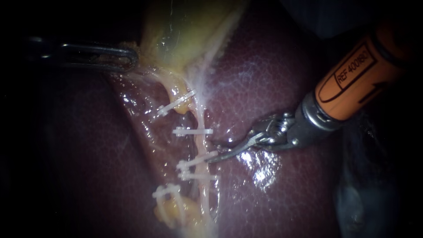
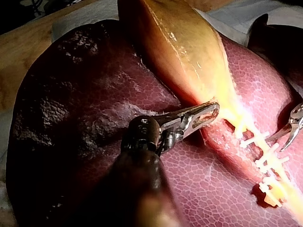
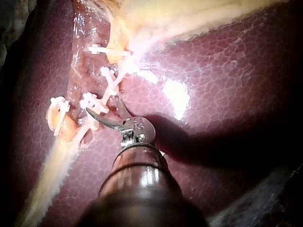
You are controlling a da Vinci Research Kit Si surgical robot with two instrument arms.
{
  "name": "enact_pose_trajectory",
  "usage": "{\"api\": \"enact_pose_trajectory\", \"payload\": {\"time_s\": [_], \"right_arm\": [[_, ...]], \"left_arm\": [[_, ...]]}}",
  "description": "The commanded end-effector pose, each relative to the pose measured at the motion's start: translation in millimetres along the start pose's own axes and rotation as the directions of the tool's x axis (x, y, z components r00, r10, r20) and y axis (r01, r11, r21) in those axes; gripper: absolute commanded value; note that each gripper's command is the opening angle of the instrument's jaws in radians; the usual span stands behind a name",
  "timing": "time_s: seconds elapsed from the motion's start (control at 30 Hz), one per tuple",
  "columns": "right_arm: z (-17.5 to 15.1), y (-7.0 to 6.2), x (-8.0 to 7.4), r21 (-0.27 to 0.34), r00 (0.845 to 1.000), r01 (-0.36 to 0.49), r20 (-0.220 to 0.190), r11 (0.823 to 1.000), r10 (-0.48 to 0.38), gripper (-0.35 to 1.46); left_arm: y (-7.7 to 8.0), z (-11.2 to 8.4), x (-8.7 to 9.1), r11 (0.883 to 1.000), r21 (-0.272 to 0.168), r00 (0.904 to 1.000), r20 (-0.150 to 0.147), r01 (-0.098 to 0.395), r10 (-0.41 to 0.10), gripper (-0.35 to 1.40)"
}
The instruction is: Go to the cutting position right tube
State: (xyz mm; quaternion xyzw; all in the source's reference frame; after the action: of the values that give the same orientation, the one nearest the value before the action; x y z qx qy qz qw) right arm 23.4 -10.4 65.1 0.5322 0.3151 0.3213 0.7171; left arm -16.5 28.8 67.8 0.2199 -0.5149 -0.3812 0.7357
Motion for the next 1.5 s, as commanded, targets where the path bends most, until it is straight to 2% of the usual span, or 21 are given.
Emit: {"api": "enact_pose_trajectory", "payload": {"time_s": [0.03, 0.1, 0.17, 0.47, 0.77, 0.9, 1.1, 1.2, 1.33, 1.5], "right_arm": [[0.1, 0.1, 0.2, 0.024, 1.0, -0.003, -0.009, 1.0, 0.003, 1.24], [0.3, 0.1, 0.4, 0.059, 1.0, -0.001, -0.016, 0.998, 0.002, 1.14], [0.5, 0.1, 0.6, 0.091, 1.0, -0.005, -0.023, 0.996, 0.007, 1.12], [1.1, 0.5, 1.3, 0.145, 0.998, 0.003, -0.058, 0.989, 0.005, 1.1], [2.2, 2.0, 2.3, 0.204, 0.994, 0.013, -0.107, 0.979, 0.009, 1.1], [2.7, 2.5, 2.7, 0.238, 0.991, 0.077, -0.126, 0.968, -0.048, 1.09], [3.8, 3.0, 3.4, 0.287, 0.974, 0.202, -0.158, 0.936, -0.162, 1.05], [4.3, 3.1, 3.5, 0.302, 0.959, 0.27, -0.174, 0.914, -0.226, 0.99], [4.7, 3.1, 3.6, 0.333, 0.937, 0.34, -0.204, 0.879, -0.285, 0.88], [5.0, 3.0, 3.9, 0.379, 0.904, 0.417, -0.267, 0.826, -0.334, 0.83]], "left_arm": [[0.0, 0.0, 0.0, 1.0, 0.0, 1.0, 0.0, 0.0, 0.0, -0.35], [0.0, 0.0, 0.0, 1.0, 0.0, 1.0, 0.0, 0.0, 0.0, -0.35], [0.0, 0.0, 0.0, 1.0, 0.0, 1.0, 0.0, 0.0, 0.0, -0.35], [0.0, 0.0, 0.0, 1.0, 0.0, 1.0, 0.0, 0.0, 0.0, -0.35], [0.0, 0.1, 0.0, 1.0, -0.001, 1.0, 0.0, 0.0, 0.0, -0.35], [0.0, 0.1, 0.0, 1.0, -0.001, 1.0, 0.0, 0.0, 0.0, -0.35], [-0.1, 0.1, 0.0, 1.0, -0.001, 1.0, 0.0, 0.0, 0.0, -0.35], [-0.1, 0.1, 0.0, 1.0, -0.001, 1.0, 0.0, 0.0, 0.0, -0.35], [-0.1, 0.1, -0.1, 1.0, 0.002, 1.0, 0.0, 0.0, 0.0, -0.35], [-0.1, 0.2, -0.1, 1.0, 0.002, 1.0, 0.0, 0.0, 0.0, -0.35]]}}
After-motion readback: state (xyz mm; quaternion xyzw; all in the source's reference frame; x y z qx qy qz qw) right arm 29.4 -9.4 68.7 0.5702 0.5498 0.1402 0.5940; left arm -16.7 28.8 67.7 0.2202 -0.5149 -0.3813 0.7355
